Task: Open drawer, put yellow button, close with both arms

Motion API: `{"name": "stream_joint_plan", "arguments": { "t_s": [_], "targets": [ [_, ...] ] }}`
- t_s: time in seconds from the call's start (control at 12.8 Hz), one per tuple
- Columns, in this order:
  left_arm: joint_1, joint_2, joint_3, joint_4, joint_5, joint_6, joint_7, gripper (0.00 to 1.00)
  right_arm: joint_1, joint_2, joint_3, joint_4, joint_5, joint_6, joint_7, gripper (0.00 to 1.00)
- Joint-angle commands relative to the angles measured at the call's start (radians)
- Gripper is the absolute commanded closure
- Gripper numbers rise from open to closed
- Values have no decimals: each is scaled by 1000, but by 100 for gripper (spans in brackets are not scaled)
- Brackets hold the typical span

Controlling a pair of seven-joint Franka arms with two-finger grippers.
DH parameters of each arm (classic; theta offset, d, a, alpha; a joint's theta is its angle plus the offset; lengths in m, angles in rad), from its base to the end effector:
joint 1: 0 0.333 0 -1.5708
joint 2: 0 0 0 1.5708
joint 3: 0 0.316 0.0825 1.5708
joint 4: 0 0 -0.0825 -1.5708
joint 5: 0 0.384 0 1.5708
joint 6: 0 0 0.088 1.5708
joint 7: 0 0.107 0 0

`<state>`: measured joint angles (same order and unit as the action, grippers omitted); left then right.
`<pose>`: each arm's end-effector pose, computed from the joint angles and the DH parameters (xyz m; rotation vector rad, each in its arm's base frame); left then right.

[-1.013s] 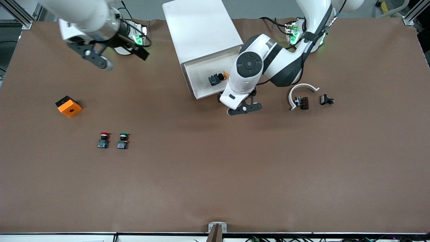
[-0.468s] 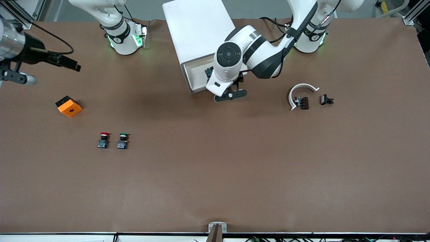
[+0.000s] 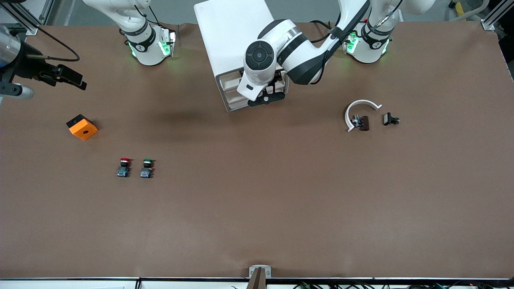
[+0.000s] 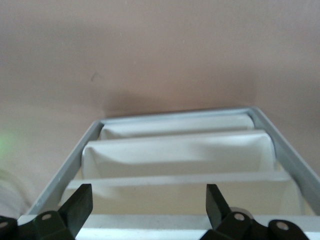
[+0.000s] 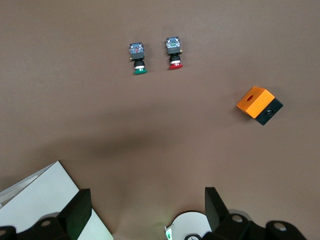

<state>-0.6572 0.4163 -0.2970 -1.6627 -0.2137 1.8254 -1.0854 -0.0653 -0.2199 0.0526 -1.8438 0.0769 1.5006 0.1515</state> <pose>0.3700 -0.5196 0.3621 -3.0278 -0.3348 0.6130 0.4738 0.0052 0.6045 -3.0679 0.2545 0.1969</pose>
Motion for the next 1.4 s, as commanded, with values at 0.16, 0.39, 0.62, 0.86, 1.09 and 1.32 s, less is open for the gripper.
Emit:
{"name": "stream_joint_plan", "arguments": {
  "t_s": [0.16, 0.39, 0.62, 0.86, 1.09, 1.32],
  "targets": [
    [2, -10, -47, -8, -41, -18, -48, 0, 31, -32, 15, 63, -11, 17, 72, 0],
    [-5, 12, -50, -3, -56, -11, -50, 0, 35, 37, 15, 170, -11, -20, 122, 0],
    [4, 9, -48, 0, -56, -18, -51, 0, 27, 53, 9, 195, -12, -22, 99, 0],
    [66, 7, -7, 41, -18, -18, -48, 0, 24, 47, 3, 195, -48, -65, 4, 0],
    [203, 7, -2, 115, 149, -18, -39, 0, 13, 50, 0, 224, -54, -74, 13, 0],
    [341, -8, -5, 161, 292, -18, -27, 0, 4, 53, 3, 236, -49, -74, 17, 0]
  ]
}}
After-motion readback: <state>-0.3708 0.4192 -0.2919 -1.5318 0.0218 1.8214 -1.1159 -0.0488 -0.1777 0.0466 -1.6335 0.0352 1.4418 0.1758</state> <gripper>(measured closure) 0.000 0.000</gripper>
